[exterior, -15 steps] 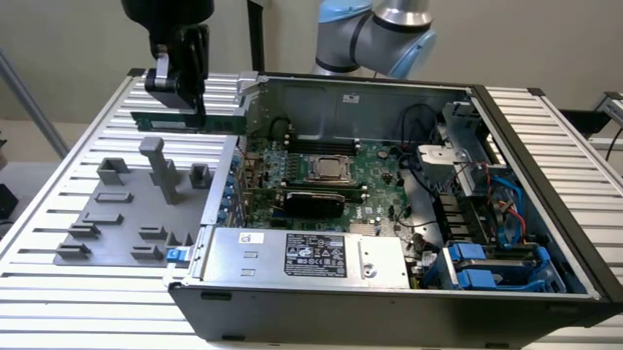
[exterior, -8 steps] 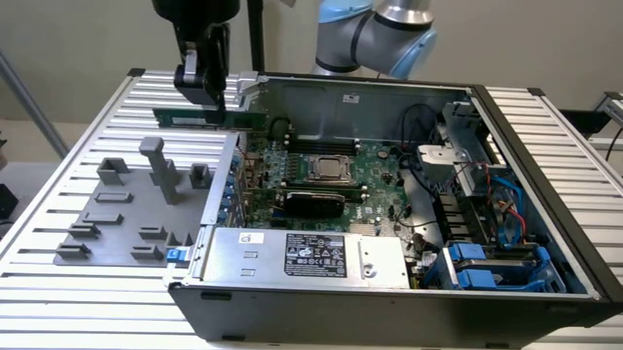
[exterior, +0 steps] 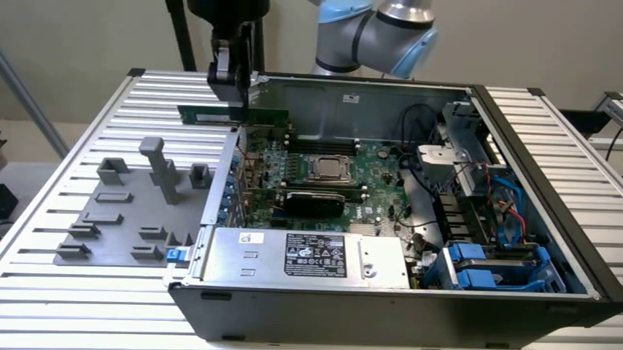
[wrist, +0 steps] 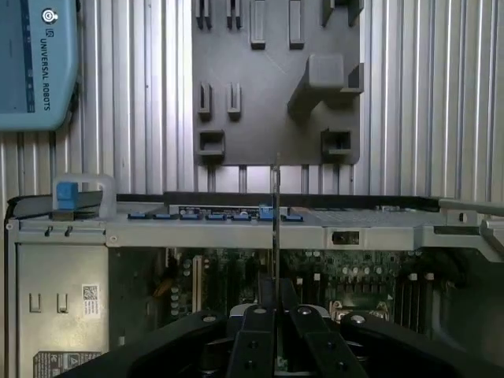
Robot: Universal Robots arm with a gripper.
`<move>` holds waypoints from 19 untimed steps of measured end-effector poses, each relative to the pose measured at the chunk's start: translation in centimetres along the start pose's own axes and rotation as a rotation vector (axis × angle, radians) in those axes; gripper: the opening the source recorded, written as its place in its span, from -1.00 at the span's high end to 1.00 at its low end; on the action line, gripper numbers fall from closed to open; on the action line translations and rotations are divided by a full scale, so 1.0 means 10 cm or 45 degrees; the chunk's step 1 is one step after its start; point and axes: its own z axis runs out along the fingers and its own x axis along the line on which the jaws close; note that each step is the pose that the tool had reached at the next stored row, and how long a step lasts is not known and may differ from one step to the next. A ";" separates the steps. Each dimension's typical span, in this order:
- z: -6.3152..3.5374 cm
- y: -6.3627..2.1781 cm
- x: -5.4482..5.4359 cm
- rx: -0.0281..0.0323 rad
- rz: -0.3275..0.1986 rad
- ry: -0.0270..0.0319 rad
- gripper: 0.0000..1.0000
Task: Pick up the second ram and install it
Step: 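Pick up the second ram and move it above second insertion slot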
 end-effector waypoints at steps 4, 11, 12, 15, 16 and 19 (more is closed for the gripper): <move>0.018 -0.148 -0.05 0.0000 0.000 0.0001 0.73; 0.057 -0.411 -0.13 0.0000 0.000 0.0001 0.73; 0.064 -0.450 -0.14 0.0000 0.000 0.0001 0.73; 0.096 -0.557 -0.18 -0.0001 0.000 0.0002 0.73; 0.111 -0.590 -0.19 -0.0001 -0.001 0.0001 0.73; 0.165 -0.681 -0.23 -0.0001 -0.001 0.0001 0.73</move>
